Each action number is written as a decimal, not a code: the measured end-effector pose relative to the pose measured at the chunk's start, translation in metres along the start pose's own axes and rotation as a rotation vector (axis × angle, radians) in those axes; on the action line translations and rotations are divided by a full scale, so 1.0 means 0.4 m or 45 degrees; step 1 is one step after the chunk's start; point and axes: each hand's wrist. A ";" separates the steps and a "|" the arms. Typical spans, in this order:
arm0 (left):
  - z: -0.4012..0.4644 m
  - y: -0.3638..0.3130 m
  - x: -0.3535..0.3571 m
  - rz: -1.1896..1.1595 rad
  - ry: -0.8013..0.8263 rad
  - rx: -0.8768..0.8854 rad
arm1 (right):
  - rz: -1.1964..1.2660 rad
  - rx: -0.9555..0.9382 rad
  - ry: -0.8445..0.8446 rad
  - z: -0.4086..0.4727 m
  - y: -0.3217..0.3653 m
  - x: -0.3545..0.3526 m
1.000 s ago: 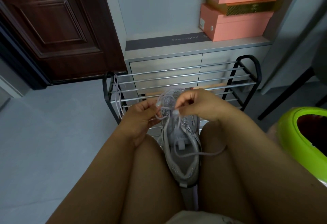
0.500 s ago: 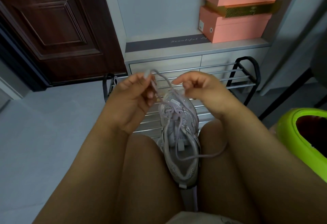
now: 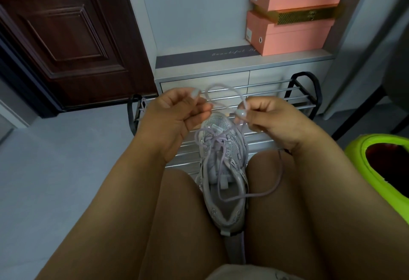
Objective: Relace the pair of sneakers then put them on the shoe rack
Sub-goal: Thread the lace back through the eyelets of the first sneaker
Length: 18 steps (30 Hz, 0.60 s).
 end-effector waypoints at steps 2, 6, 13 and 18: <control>-0.014 0.019 0.005 0.373 -0.116 0.006 | 0.079 0.042 -0.106 0.004 0.000 -0.001; -0.069 0.094 0.020 1.556 0.147 0.119 | 0.101 0.125 -0.275 0.017 0.000 0.024; -0.067 0.111 -0.001 1.251 0.220 -0.094 | 0.143 0.228 -0.412 0.025 -0.008 0.032; -0.032 0.025 -0.071 0.228 -0.112 -0.396 | 0.271 0.319 -0.396 0.023 -0.009 0.022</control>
Point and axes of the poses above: each hand's wrist, its own z-axis towards the middle knuckle, its own x-axis out of the palm, y = z × x, and after that the axes turned 6 degrees about x, right-handed
